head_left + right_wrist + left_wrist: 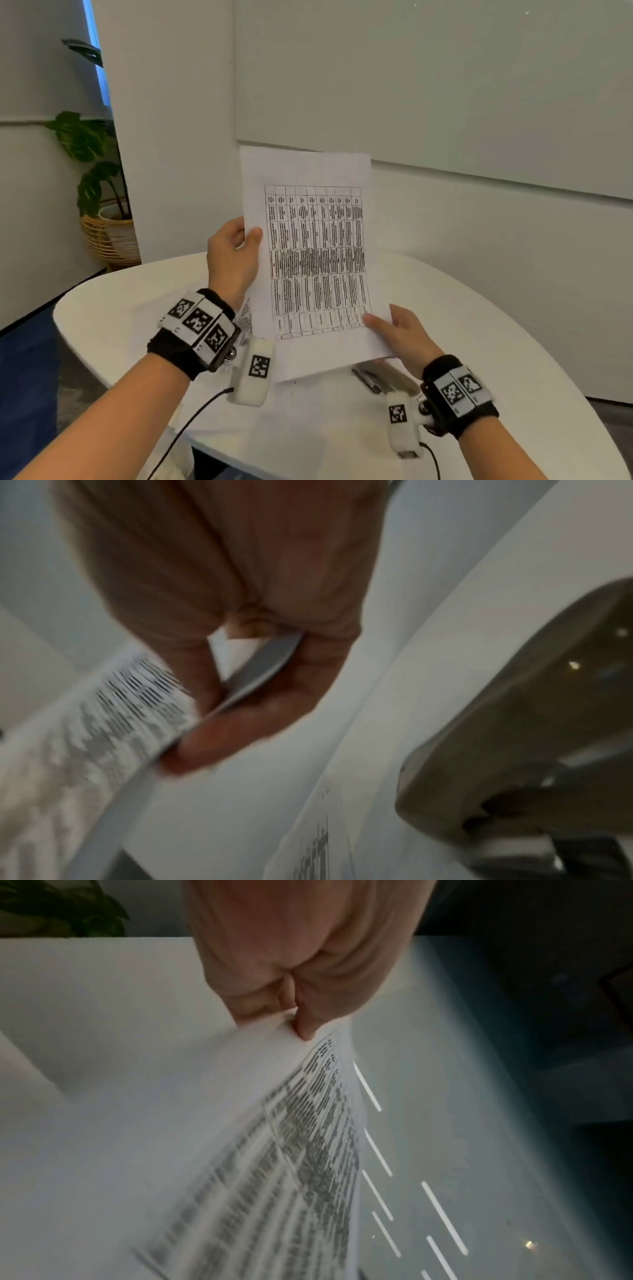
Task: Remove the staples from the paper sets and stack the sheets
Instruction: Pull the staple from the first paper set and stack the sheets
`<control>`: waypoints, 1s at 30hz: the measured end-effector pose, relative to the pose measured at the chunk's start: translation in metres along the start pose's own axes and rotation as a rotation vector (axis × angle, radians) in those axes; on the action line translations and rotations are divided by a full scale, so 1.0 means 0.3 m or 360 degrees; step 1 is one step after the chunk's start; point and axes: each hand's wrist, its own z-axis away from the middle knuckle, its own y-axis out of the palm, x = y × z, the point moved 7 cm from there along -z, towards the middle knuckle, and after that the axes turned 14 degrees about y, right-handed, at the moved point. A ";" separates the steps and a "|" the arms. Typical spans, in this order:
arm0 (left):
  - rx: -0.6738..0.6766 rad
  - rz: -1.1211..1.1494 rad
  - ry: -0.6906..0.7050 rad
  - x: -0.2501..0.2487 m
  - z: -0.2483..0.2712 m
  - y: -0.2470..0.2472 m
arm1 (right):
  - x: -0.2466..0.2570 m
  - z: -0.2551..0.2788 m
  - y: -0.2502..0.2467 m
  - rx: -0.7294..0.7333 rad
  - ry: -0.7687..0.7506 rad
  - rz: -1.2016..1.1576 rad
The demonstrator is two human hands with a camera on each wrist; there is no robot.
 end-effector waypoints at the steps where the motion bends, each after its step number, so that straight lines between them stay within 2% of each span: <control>1: 0.0020 -0.0023 -0.0051 0.028 0.010 0.001 | -0.001 -0.019 -0.046 -0.0137 -0.0008 -0.0022; 4: 0.0267 -0.0207 -0.0191 0.128 0.081 0.001 | -0.026 -0.075 -0.190 -0.0536 0.0049 -0.0038; 6: 0.0583 -0.0604 -0.0180 0.193 0.141 -0.009 | -0.067 -0.112 -0.278 -0.0700 0.0170 -0.0082; 9: 0.1150 -0.1111 -0.0265 0.311 0.257 -0.030 | -0.130 -0.154 -0.386 -0.0808 0.0309 -0.0040; 10: 0.1277 -0.1238 -0.0310 0.348 0.289 -0.047 | -0.149 -0.165 -0.415 -0.0813 0.0331 0.0008; 12: 0.1393 -0.1447 -0.0396 0.403 0.328 -0.089 | -0.182 -0.168 -0.457 -0.0828 0.0385 0.0067; 16: 0.1409 -0.1641 -0.0560 0.457 0.345 -0.160 | -0.260 -0.166 -0.526 -0.0921 0.0545 0.0062; 20: 0.1407 -0.1722 -0.0601 0.485 0.345 -0.188 | -0.325 -0.186 -0.583 -0.0952 0.0649 0.0104; 22: 0.1356 -0.1798 -0.0631 0.489 0.346 -0.198 | -0.334 -0.184 -0.583 -0.0932 0.0727 0.0242; 25: 0.1254 -0.1884 -0.0645 0.488 0.338 -0.208 | -0.317 -0.143 -0.586 -0.1062 0.0862 0.0742; 27: 0.1193 -0.1856 -0.0639 0.490 0.331 -0.209 | -0.275 -0.098 -0.549 -0.1143 0.0750 0.0857; 30: 0.1080 -0.1754 -0.0705 0.495 0.328 -0.215 | -0.204 -0.048 -0.437 -0.1095 0.0374 0.0759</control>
